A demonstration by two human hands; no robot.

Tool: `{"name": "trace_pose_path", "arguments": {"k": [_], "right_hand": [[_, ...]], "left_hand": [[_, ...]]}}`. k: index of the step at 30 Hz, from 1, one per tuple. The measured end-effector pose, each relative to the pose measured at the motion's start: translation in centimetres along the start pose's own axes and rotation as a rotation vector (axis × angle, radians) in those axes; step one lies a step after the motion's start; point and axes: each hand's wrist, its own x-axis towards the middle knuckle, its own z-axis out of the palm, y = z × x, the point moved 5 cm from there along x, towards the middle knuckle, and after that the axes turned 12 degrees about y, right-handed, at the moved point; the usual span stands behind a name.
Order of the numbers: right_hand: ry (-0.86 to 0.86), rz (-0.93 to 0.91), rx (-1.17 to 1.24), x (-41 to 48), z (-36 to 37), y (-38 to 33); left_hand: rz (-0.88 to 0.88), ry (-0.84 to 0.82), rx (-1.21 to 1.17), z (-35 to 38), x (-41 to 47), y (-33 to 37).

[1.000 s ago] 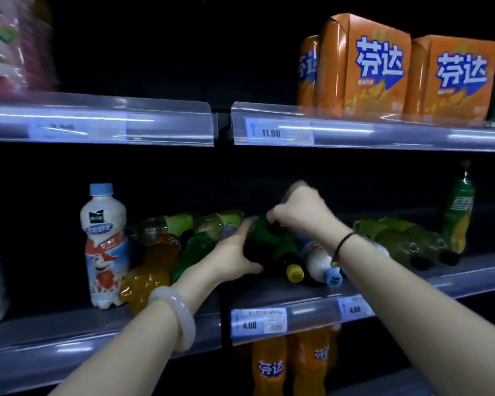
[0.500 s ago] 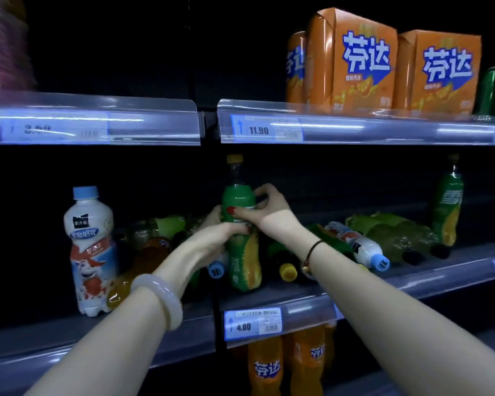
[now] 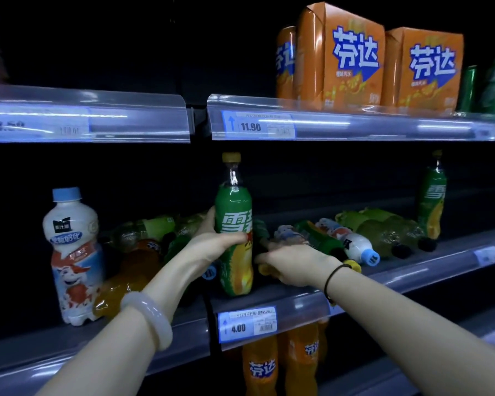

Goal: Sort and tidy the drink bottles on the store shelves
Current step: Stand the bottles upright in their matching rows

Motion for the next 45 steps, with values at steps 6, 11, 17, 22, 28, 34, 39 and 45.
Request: {"name": "trace_pose_path", "arguments": {"k": [6, 11, 17, 22, 28, 34, 39, 45], "right_hand": [[0.695, 0.288, 0.744, 1.2, -6.5, 1.6], [0.900, 0.631, 1.117, 4.1, -10.8, 3.6], [0.832, 0.880, 1.089, 5.2, -10.9, 4.4], [0.461, 0.752, 1.225, 4.0, -7.9, 3.7], [0.650, 0.693, 1.312, 3.1, -5.2, 4.3], [0.681, 0.672, 1.188, 3.5, -3.4, 4.3], [0.507, 0.596, 1.273, 2.7, -2.7, 5.2], [0.603, 0.600, 1.107, -1.6, -4.0, 12.0]], "left_hand": [[-0.055, 0.061, -0.107, -1.1, 0.3, -0.6], [-0.065, 0.043, -0.181, -0.3, 0.2, -0.7], [-0.050, 0.029, -0.184, 0.2, 0.2, -1.0], [-0.043, 0.022, -0.183, 0.0, 0.7, -1.3], [-0.031, 0.028, -0.199, 0.1, 1.4, -1.7], [0.058, 0.160, -0.224, 1.5, 2.3, -2.6], [0.053, 0.198, -0.198, 2.0, 2.2, -2.4], [0.494, 0.598, 0.150, 1.5, -2.7, 3.0]]}}
